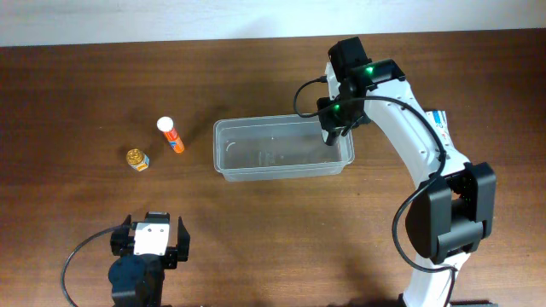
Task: Pack container
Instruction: 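Lift the brown bottle and carry it over the clear container, then lower the brown bottle into the container and open the right gripper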
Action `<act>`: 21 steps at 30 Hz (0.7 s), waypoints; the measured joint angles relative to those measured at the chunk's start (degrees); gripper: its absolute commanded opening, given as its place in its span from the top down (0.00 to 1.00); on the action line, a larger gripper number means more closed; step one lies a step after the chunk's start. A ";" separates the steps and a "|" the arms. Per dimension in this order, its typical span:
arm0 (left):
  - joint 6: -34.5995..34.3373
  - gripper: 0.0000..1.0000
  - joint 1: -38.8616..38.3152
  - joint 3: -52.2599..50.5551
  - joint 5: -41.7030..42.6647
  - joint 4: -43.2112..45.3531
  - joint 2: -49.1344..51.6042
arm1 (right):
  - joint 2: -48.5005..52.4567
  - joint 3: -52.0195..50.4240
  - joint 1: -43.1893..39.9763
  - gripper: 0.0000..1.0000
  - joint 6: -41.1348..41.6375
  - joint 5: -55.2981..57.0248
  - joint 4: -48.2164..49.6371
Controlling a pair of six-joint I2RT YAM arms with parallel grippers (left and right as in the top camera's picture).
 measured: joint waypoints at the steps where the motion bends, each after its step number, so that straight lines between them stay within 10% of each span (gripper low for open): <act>1: 0.00 0.00 0.00 0.00 0.00 0.00 0.00 | 0.07 0.00 0.00 0.84 0.28 0.04 0.07; 21: 0.00 0.00 0.00 0.00 0.00 0.00 0.00 | 0.46 -7.72 0.00 0.84 3.28 0.66 9.05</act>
